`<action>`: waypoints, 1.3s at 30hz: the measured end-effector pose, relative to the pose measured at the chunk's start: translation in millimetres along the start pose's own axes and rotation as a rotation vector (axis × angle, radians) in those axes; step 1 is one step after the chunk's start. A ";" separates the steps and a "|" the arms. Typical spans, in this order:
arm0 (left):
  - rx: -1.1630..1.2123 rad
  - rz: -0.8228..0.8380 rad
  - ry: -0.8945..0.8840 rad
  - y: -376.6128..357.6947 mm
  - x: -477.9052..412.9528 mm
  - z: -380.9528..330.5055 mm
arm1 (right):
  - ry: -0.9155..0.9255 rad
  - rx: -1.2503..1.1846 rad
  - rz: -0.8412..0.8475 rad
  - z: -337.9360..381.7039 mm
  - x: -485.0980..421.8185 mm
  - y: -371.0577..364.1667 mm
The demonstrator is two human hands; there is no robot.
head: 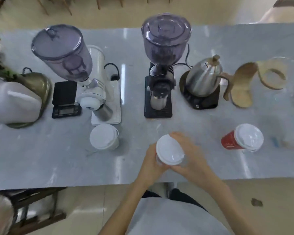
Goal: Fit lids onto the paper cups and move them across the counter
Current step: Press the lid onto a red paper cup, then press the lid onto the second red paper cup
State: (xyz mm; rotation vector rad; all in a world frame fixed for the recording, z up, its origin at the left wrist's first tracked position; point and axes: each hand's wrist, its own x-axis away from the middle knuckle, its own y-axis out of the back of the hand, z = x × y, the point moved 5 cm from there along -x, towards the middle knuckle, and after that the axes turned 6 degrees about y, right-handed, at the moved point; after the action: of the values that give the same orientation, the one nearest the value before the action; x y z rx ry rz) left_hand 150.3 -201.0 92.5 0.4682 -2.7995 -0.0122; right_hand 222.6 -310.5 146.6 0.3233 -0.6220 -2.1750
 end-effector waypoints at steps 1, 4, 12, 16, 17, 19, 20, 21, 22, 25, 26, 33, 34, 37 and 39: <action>0.018 -0.001 0.035 -0.3 0.9 10.1 | -0.028 0.019 -0.006 -4.1 4.0 -8.8; -0.015 -0.041 0.063 2.1 -3.6 23.6 | -0.109 0.069 -0.007 -13.7 9.9 -27.3; -0.055 -0.027 -0.002 15.9 -55.5 17.3 | -0.202 0.002 -0.179 -23.6 -28.7 -25.1; -0.121 -0.009 -0.037 21.7 -71.9 28.7 | -0.241 -0.040 -0.188 -34.2 -43.2 -25.0; -0.125 0.000 -0.036 22.6 -74.9 32.7 | -0.246 -0.040 -0.185 -37.3 -45.0 -26.5; -0.144 0.010 -0.016 23.6 -78.3 38.8 | -0.267 -0.051 -0.182 -43.4 -46.8 -29.5; -0.153 0.011 0.004 24.6 -78.2 41.0 | -0.272 -0.055 -0.181 -46.2 -47.3 -31.3; -0.156 0.010 0.024 25.5 -78.4 43.3 | -0.269 -0.056 -0.180 -48.4 -48.0 -33.1; -0.158 0.013 0.032 26.9 -77.7 44.6 | -0.263 -0.053 -0.178 -50.0 -48.9 -34.5; -0.154 0.065 0.027 30.6 -80.6 48.2 | -0.261 -0.038 -0.177 -53.6 -51.6 -35.5; -0.156 0.081 0.029 31.7 -81.9 50.5 | -0.260 -0.033 -0.177 -54.3 -51.9 -35.5; -0.154 0.061 -0.024 29.8 -80.4 45.8 | -0.202 -0.022 -0.156 -54.1 -50.1 -35.0; -0.152 0.061 -0.029 28.0 -79.6 44.6 | -0.202 -0.022 -0.140 -53.4 -50.0 -33.8; -0.132 0.058 0.009 23.4 -76.0 50.0 | -0.207 -0.015 -0.063 -52.4 -50.6 -29.0; -0.157 0.116 0.006 16.1 -75.8 50.0 | -0.235 -0.031 0.075 -53.9 -49.9 -24.7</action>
State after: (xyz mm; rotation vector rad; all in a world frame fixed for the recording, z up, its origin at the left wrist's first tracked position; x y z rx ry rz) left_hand 198.7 -163.6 23.5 0.2672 -2.7876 -0.2038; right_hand 260.5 -275.6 88.7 0.0271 -0.7175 -2.1644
